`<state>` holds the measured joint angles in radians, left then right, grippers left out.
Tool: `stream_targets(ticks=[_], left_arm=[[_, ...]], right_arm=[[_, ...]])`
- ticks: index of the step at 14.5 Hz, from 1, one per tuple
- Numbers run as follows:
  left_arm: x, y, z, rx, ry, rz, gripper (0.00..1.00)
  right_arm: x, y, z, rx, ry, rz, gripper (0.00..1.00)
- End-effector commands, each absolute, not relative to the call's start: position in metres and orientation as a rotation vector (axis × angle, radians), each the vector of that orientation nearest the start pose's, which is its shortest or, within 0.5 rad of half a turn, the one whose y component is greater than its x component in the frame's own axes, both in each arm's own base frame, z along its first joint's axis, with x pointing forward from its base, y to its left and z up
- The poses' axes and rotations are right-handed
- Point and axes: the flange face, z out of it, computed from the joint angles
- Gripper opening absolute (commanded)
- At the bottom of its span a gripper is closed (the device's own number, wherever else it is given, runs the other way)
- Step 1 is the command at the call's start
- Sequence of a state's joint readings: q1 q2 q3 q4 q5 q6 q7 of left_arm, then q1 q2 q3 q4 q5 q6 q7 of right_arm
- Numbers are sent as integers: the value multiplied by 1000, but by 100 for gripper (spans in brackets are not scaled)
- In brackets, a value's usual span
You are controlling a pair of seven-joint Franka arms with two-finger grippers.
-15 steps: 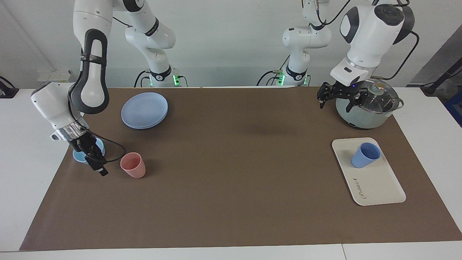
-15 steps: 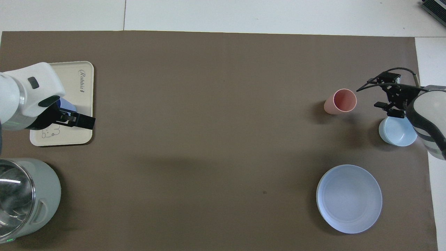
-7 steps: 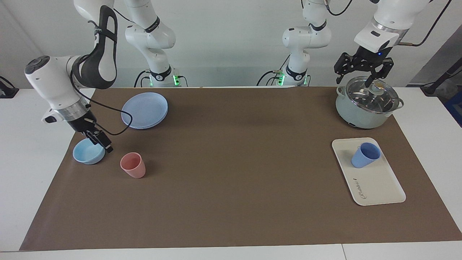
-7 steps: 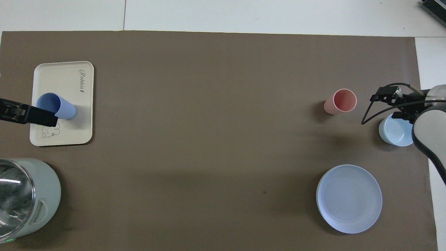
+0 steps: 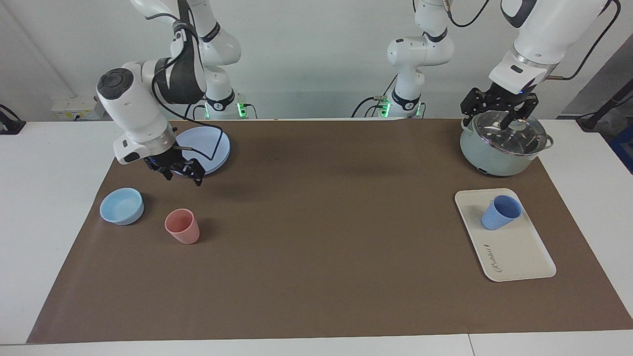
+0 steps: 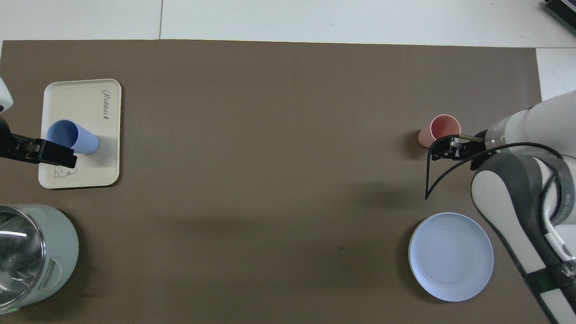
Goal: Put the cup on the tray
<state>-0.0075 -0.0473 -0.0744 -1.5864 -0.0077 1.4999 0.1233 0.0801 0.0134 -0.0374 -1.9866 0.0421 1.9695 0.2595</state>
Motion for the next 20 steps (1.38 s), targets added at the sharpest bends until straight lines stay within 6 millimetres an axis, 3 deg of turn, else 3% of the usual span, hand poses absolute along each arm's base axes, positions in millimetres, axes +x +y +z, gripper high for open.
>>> stream_targets(ticks=[1, 6, 10, 13, 20], left_arm=[[524, -44, 643, -3106, 316, 23, 100], [528, -44, 640, -3104, 322, -30, 100], [527, -45, 638, -3105, 320, -18, 100], [527, -46, 639, -3104, 324, -16, 100], [526, -45, 639, -3104, 324, -16, 100]], right_arm=[[536, 45, 481, -3125, 268, 67, 99], [544, 50, 557, -3122, 248, 25, 99], [556, 40, 613, -3134, 265, 67, 99], [552, 27, 645, -3165, 296, 41, 99], [538, 27, 637, -3132, 296, 108, 100]])
